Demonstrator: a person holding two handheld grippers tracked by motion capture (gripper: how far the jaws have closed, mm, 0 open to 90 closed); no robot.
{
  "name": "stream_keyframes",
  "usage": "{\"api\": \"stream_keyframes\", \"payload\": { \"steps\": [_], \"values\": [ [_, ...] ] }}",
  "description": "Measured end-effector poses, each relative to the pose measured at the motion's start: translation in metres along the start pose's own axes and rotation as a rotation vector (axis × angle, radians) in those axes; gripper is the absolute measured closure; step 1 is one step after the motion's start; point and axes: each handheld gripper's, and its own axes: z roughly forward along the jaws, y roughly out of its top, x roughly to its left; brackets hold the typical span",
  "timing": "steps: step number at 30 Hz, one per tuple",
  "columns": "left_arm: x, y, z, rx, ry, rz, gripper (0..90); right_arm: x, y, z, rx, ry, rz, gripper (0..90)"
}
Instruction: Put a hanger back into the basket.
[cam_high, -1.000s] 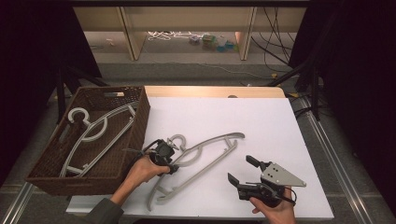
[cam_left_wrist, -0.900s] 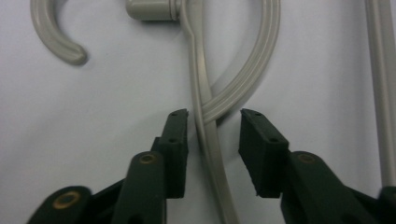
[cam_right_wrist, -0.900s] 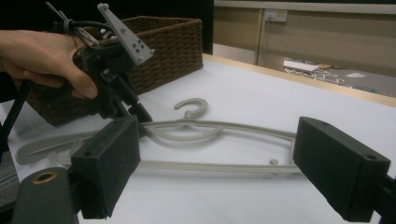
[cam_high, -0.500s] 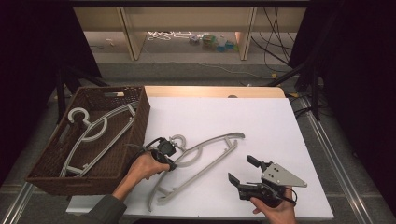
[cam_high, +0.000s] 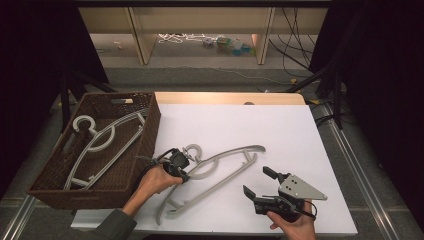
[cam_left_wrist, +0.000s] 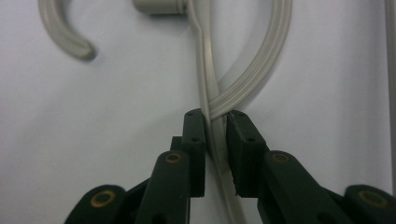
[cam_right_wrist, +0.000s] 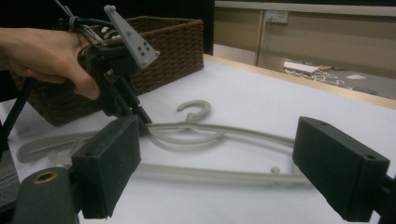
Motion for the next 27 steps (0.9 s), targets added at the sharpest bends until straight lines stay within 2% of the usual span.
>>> {"api": "stream_keyframes", "payload": {
  "steps": [2, 3, 5, 9, 10, 13, 14, 15, 19, 27],
  "values": [
    [0.000, 0.001, 0.000, -0.020, 0.007, -0.005, 80.4, 0.000, 0.000, 0.001, -0.009, 0.004, 0.001, 16.1],
    [-0.001, 0.001, -0.001, -0.044, 0.012, -0.033, 80.8, -0.001, 0.000, 0.000, -0.012, 0.004, -0.003, 16.1],
    [0.000, 0.002, -0.004, -0.054, 0.021, -0.022, 81.3, -0.002, 0.000, 0.000, -0.004, 0.003, 0.004, 16.1],
    [0.004, 0.002, -0.011, -0.111, 0.026, -0.041, 81.4, -0.002, 0.000, 0.000, -0.003, 0.004, 0.000, 16.0],
    [0.003, 0.002, -0.012, -0.119, 0.024, -0.058, 81.4, -0.001, 0.000, 0.000, -0.004, 0.004, 0.002, 16.1],
    [0.004, 0.002, -0.017, -0.169, 0.046, -0.052, 81.5, -0.001, 0.000, 0.000, -0.011, -0.006, 0.000, 16.0],
    [0.004, 0.003, -0.019, -0.166, 0.042, -0.050, 81.6, 0.000, -0.001, 0.002, -0.018, 0.006, 0.012, 16.0],
    [0.004, 0.003, -0.021, -0.185, 0.047, -0.055, 81.6, -0.001, 0.000, 0.001, -0.003, 0.007, 0.005, 16.0],
    [0.004, 0.004, -0.029, -0.223, 0.043, -0.067, 81.6, -0.001, -0.001, 0.001, -0.005, 0.005, 0.006, 16.1],
    [0.005, 0.005, -0.041, -0.260, 0.030, -0.073, 81.7, -0.002, 0.000, 0.001, -0.007, 0.003, 0.007, 16.1]
  ]
}}
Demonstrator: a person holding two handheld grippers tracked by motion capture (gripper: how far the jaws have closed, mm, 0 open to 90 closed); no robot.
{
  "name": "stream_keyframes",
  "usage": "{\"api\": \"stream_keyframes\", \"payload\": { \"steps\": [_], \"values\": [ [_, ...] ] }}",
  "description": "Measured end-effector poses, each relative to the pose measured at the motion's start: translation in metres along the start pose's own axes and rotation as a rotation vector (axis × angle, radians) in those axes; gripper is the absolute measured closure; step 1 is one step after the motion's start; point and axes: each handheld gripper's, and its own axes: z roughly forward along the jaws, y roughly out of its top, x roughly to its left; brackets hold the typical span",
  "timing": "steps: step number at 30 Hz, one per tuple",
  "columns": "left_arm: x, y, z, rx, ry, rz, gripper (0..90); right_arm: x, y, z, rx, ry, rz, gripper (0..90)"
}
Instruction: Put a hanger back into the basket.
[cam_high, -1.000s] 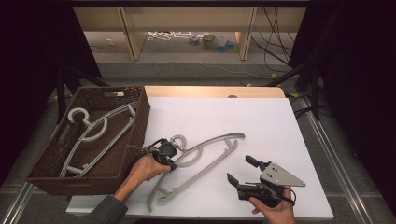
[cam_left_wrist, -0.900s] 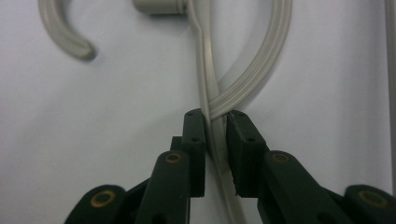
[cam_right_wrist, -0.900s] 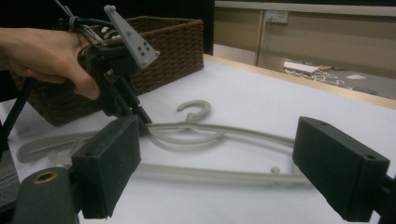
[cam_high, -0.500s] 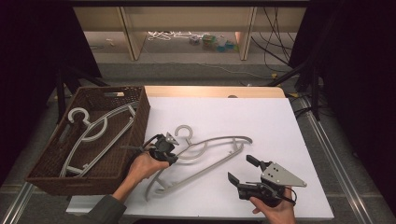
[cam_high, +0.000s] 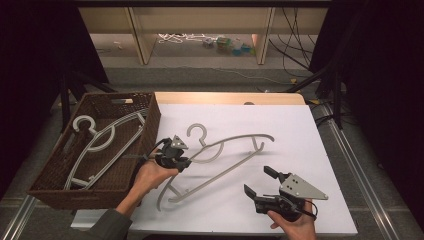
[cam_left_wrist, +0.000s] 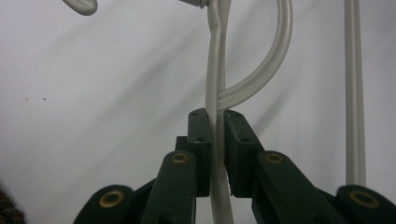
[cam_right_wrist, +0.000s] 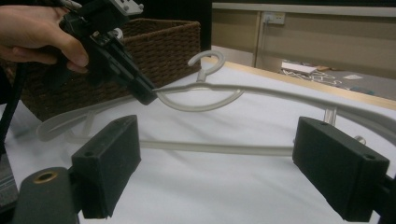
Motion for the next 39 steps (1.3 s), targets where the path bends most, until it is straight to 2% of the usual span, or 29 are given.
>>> {"api": "stream_keyframes", "payload": {
  "steps": [1, 2, 4, 5, 7, 8, 10, 14, 17, 18, 20, 23, 25, 28, 29, 30, 31, 33, 36, 39],
  "values": [
    [0.001, 0.001, -0.002, 0.009, -0.009, 0.012, 81.7, 0.000, 0.000, 0.000, 0.001, 0.000, -0.002, 16.0],
    [0.002, 0.001, -0.004, 0.018, -0.027, 0.003, 81.7, 0.000, 0.000, 0.000, 0.001, 0.000, -0.002, 16.0],
    [0.001, 0.001, -0.005, -0.016, -0.008, -0.002, 81.7, -0.001, 0.000, 0.000, -0.001, -0.003, -0.001, 16.0],
    [0.001, 0.002, -0.007, -0.016, -0.019, -0.007, 81.8, -0.001, -0.001, 0.001, -0.014, -0.002, 0.001, 16.0],
    [0.003, 0.003, -0.013, -0.014, -0.040, -0.013, 81.7, -0.002, 0.000, -0.001, -0.005, 0.002, 0.001, 16.0],
    [0.002, 0.003, -0.013, -0.037, -0.029, -0.019, 81.8, -0.002, 0.000, -0.001, -0.006, 0.000, 0.003, 16.0],
    [0.003, 0.004, -0.018, -0.036, -0.036, -0.018, 81.8, -0.002, 0.000, -0.001, -0.005, -0.001, 0.004, 16.0],
    [0.003, 0.004, -0.024, -0.076, -0.051, -0.043, 81.8, -0.002, -0.001, -0.001, -0.013, -0.003, 0.003, 16.0],
    [0.003, 0.005, -0.031, -0.099, -0.074, -0.056, 81.8, -0.002, -0.001, 0.000, -0.020, -0.004, 0.002, 16.0],
    [0.004, 0.006, -0.033, -0.108, -0.081, -0.060, 81.8, -0.002, 0.000, -0.002, 0.005, -0.015, 0.002, 16.0],
    [0.005, 0.007, -0.037, -0.121, -0.109, -0.076, 81.8, -0.001, 0.000, -0.002, 0.006, -0.016, 0.011, 16.0],
    [0.007, 0.009, -0.045, -0.133, -0.126, -0.094, 81.8, -0.001, -0.001, -0.002, 0.007, -0.010, 0.011, 16.0],
    [0.009, 0.011, -0.052, -0.138, -0.131, -0.089, 81.8, -0.002, -0.001, -0.002, 0.008, -0.015, 0.011, 16.0],
    [0.011, 0.015, -0.064, -0.169, -0.160, -0.119, 81.8, -0.002, -0.001, -0.002, 0.008, -0.014, 0.010, 16.0],
    [0.013, 0.017, -0.069, -0.164, -0.159, -0.105, 81.8, -0.001, -0.001, -0.002, 0.013, -0.014, 0.012, 16.0],
    [0.013, 0.018, -0.074, -0.179, -0.165, -0.116, 81.8, -0.001, -0.001, -0.001, 0.010, -0.014, 0.012, 16.0],
    [0.015, 0.019, -0.079, -0.173, -0.152, -0.103, 81.8, -0.001, -0.001, -0.001, 0.008, -0.013, 0.012, 16.0],
    [0.018, 0.021, -0.088, -0.191, -0.152, -0.116, 81.8, -0.001, -0.001, -0.001, 0.010, -0.009, 0.010, 16.0],
    [0.026, 0.021, -0.106, -0.206, -0.128, -0.105, 81.8, -0.001, 0.000, -0.001, 0.010, -0.013, 0.012, 16.0],
    [0.036, 0.020, -0.122, -0.221, -0.105, -0.119, 81.8, -0.001, -0.001, -0.001, 0.011, -0.011, 0.013, 16.0]
  ]
}}
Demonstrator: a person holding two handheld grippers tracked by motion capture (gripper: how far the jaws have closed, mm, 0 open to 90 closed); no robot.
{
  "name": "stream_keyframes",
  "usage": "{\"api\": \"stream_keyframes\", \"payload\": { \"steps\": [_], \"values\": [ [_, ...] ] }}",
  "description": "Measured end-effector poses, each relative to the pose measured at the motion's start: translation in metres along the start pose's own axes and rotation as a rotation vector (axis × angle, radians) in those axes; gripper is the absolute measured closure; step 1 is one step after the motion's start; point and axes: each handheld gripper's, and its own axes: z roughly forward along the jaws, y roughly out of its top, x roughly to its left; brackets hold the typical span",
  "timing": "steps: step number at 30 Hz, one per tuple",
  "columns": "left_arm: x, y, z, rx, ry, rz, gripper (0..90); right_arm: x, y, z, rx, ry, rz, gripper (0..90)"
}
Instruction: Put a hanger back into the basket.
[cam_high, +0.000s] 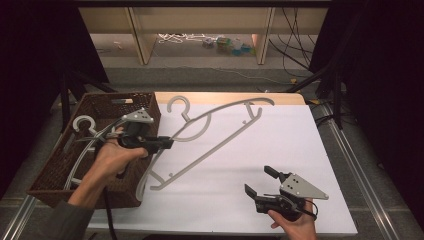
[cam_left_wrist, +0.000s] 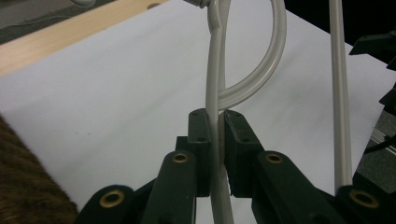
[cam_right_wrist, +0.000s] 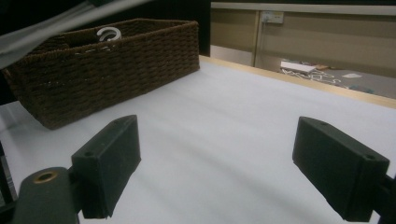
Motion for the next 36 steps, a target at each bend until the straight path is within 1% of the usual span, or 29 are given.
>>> {"api": "stream_keyframes", "payload": {
  "steps": [3, 6, 7, 8, 9, 10, 11, 12, 13, 14, 15, 16, 20, 22, 23, 24, 25, 27, 30, 31, 36],
  "values": [
    [0.009, 0.001, -0.018, -0.001, 0.028, 0.003, 81.8, -0.001, 0.000, 0.000, -0.003, -0.004, -0.002, 16.0],
    [0.019, 0.000, -0.034, -0.006, 0.067, -0.005, 81.8, -0.001, 0.000, 0.000, -0.005, -0.004, -0.003, 16.0],
    [0.022, -0.001, -0.039, -0.008, 0.078, -0.008, 81.8, 0.000, 0.000, 0.001, 0.003, 0.003, 0.002, 16.0],
    [0.026, -0.002, -0.044, -0.008, 0.086, -0.013, 81.8, 0.000, 0.000, 0.001, -0.007, 0.009, 0.005, 16.0],
    [0.030, -0.003, -0.048, -0.005, 0.092, -0.019, 81.8, 0.000, 0.000, 0.001, -0.002, -0.001, -0.003, 16.0],
    [0.033, -0.005, -0.052, -0.005, 0.103, -0.027, 81.8, 0.000, 0.000, 0.002, -0.007, 0.005, 0.001, 16.0],
    [0.037, -0.007, -0.055, -0.004, 0.113, -0.034, 81.8, 0.000, 0.000, 0.002, -0.005, -0.002, -0.003, 16.0],
    [0.041, -0.008, -0.058, -0.001, 0.121, -0.036, 81.9, -0.001, 0.000, 0.002, -0.008, 0.001, -0.001, 16.0],
    [0.044, -0.010, -0.060, -0.009, 0.128, -0.056, 81.9, 0.000, 0.000, 0.003, -0.016, 0.005, 0.004, 16.0],
    [0.047, -0.012, -0.063, 0.000, 0.130, -0.053, 81.8, -0.001, 0.000, 0.002, -0.005, 0.005, 0.003, 16.0],
    [0.052, -0.014, -0.066, -0.002, 0.136, -0.060, 81.9, -0.001, 0.000, 0.002, -0.004, 0.003, 0.002, 16.0],
    [0.055, -0.016, -0.068, -0.006, 0.141, -0.071, 81.9, 0.000, 0.000, 0.003, -0.015, 0.008, 0.009, 16.0],
    [0.068, -0.024, -0.079, -0.006, 0.169, -0.098, 81.9, -0.001, 0.000, 0.003, -0.004, 0.007, 0.001, 16.0],
    [0.073, -0.028, -0.083, -0.010, 0.181, -0.115, 81.9, -0.001, 0.000, 0.003, -0.005, 0.007, 0.003, 16.0],
    [0.076, -0.029, -0.085, -0.010, 0.187, -0.117, 81.9, -0.001, 0.000, 0.002, -0.002, 0.000, -0.002, 16.0],
    [0.078, -0.031, -0.088, -0.009, 0.202, -0.121, 81.9, -0.001, 0.000, 0.002, -0.003, 0.005, 0.000, 16.0],
    [0.081, -0.033, -0.090, -0.010, 0.201, -0.130, 81.9, -0.001, 0.000, 0.002, -0.001, 0.002, -0.001, 16.0],
    [0.086, -0.036, -0.094, -0.012, 0.216, -0.145, 81.9, -0.001, 0.000, 0.002, -0.002, 0.001, 0.000, 16.0],
    [0.095, -0.041, -0.099, 0.016, 0.229, -0.142, 82.0, -0.001, 0.000, 0.003, 0.002, -0.002, -0.003, 16.0],
    [0.097, -0.042, -0.101, 0.022, 0.228, -0.148, 82.0, -0.001, 0.000, 0.002, 0.000, -0.002, -0.002, 16.0],
    [0.112, -0.050, -0.106, 0.022, 0.251, -0.182, 82.0, -0.001, 0.000, 0.002, 0.005, -0.002, -0.001, 16.0]
  ]
}}
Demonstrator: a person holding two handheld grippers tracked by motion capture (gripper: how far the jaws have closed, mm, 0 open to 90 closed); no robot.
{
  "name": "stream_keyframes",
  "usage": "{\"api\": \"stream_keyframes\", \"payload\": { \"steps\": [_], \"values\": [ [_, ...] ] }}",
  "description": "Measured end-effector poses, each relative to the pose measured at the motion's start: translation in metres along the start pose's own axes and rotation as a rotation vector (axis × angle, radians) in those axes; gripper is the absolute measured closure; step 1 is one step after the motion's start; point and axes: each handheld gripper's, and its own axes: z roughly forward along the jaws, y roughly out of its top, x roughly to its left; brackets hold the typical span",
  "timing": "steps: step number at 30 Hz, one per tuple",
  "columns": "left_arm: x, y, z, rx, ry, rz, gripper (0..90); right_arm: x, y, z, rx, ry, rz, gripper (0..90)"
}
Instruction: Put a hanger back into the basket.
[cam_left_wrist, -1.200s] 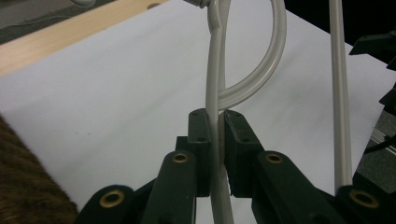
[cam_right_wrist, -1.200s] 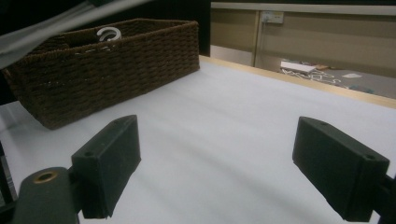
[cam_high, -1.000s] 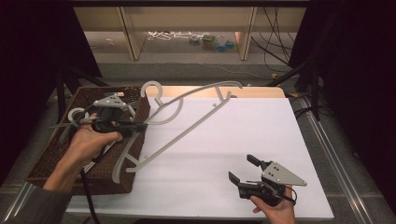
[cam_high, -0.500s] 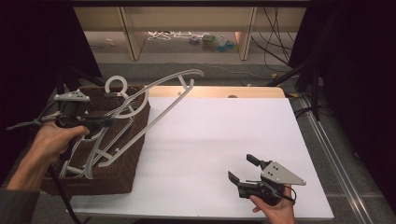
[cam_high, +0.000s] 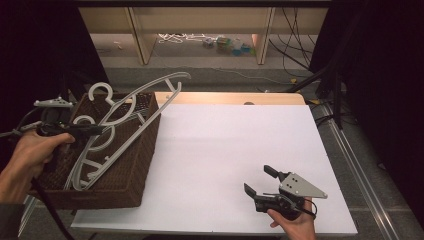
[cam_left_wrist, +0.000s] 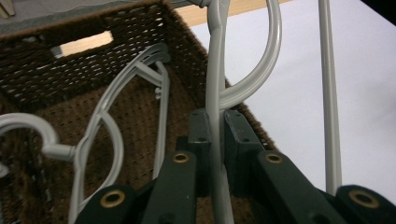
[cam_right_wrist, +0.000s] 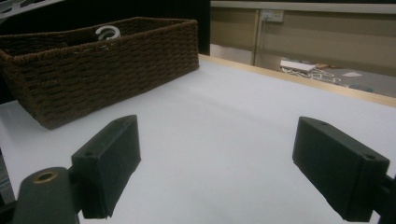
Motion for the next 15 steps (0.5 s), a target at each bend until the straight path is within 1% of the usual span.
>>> {"api": "stream_keyframes", "payload": {
  "steps": [1, 3, 4, 5, 7, 8, 10, 12, 13, 14, 15],
  "values": [
    [0.003, -0.001, -0.001, 0.007, 0.000, -0.006, 82.0, 0.000, 0.000, 0.000, -0.002, 0.000, 0.001, 16.0],
    [0.010, -0.003, -0.002, 0.005, 0.008, -0.019, 82.0, 0.000, 0.000, 0.000, -0.005, 0.000, -0.001, 16.0],
    [0.012, -0.004, -0.003, 0.005, 0.016, -0.017, 82.0, 0.000, 0.000, 0.000, 0.004, -0.002, -0.001, 16.0],
    [0.015, -0.006, -0.004, 0.000, 0.025, -0.020, 82.0, 0.000, 0.000, 0.000, 0.001, 0.000, 0.001, 16.0],
    [0.020, -0.008, -0.004, -0.010, 0.029, -0.023, 82.0, 0.000, 0.000, 0.000, -0.001, 0.000, 0.001, 16.0],
    [0.023, -0.010, -0.005, -0.013, 0.027, -0.032, 82.0, 0.000, 0.000, 0.000, 0.000, 0.000, 0.001, 16.0],
    [0.028, -0.012, -0.005, -0.012, 0.037, -0.043, 82.0, 0.000, 0.000, 0.000, 0.004, -0.001, 0.000, 16.0],
    [0.032, -0.014, -0.005, -0.009, 0.030, -0.055, 82.0, 0.000, 0.000, 0.000, 0.003, -0.002, 0.001, 16.0],
    [0.035, -0.016, -0.005, -0.008, 0.037, -0.055, 82.0, 0.000, 0.000, 0.001, -0.004, -0.005, 0.003, 16.0],
    [0.037, -0.017, -0.005, -0.006, 0.033, -0.061, 82.0, 0.000, -0.001, 0.002, -0.012, 0.010, 0.008, 16.0],
    [0.040, -0.017, -0.005, -0.002, 0.034, -0.064, 82.0, 0.000, -0.001, 0.002, -0.008, 0.013, 0.007, 16.0]
  ]
}}
